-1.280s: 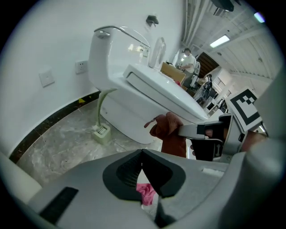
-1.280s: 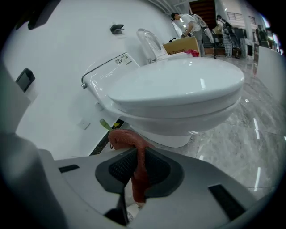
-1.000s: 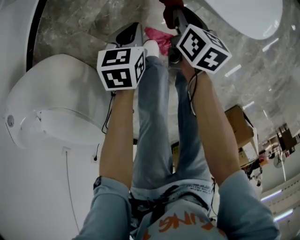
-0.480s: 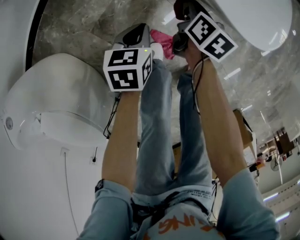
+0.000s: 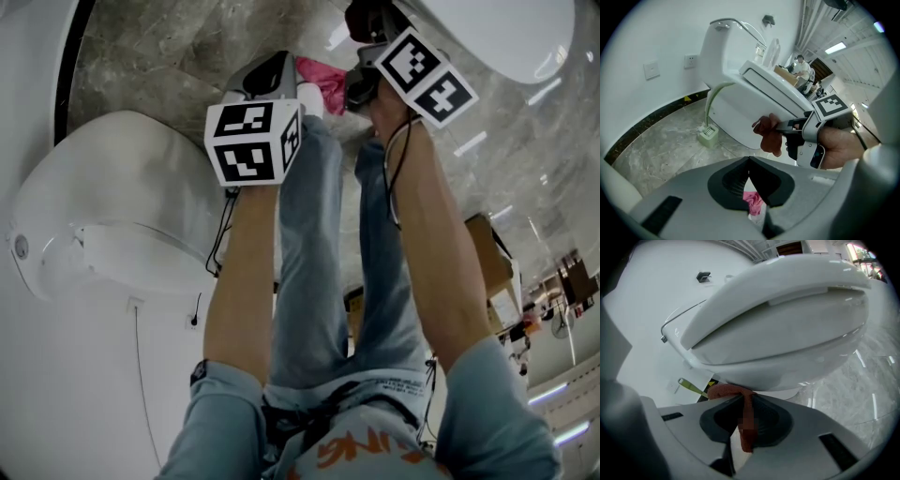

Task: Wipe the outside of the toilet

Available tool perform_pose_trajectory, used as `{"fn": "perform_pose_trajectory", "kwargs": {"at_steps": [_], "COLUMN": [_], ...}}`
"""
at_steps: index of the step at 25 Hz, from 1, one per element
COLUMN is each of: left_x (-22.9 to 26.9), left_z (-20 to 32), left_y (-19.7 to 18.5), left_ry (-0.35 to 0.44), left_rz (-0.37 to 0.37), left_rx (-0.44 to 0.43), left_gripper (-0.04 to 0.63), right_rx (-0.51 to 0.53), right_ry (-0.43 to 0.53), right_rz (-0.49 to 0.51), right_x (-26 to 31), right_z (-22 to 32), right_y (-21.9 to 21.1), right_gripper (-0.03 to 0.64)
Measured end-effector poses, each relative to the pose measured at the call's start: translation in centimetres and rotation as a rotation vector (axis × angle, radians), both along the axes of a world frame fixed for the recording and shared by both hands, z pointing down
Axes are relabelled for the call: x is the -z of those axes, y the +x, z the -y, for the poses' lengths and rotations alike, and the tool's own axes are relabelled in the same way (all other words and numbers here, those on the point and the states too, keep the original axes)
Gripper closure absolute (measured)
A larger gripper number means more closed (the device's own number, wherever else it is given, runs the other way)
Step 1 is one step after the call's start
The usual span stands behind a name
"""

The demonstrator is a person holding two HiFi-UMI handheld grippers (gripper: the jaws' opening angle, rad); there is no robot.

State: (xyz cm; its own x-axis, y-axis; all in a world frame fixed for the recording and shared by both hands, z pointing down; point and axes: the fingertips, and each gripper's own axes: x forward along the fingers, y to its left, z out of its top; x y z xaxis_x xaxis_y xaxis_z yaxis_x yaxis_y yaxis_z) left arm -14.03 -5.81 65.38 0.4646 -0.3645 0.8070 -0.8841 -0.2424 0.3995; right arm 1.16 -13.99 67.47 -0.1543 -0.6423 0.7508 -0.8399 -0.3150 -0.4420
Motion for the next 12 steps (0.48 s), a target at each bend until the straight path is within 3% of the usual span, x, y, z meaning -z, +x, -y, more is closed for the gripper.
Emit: {"fn": "perform_pose_trajectory", "kwargs": {"at_steps": [12], "left_x": [0.6], "left_z": [-2.5], "left_y": [5.2], "left_ry": [-0.012], "left_rz": [0.011], "left_rx": [-0.047], "left_gripper": [0.601], "right_rx": [0.053], "right_ry": [-0.014], "right_rz": [-0.008], "right_x": [0.2], "right_z": [-2.7], "right_y": [4.8], "right_gripper": [0.56]}}
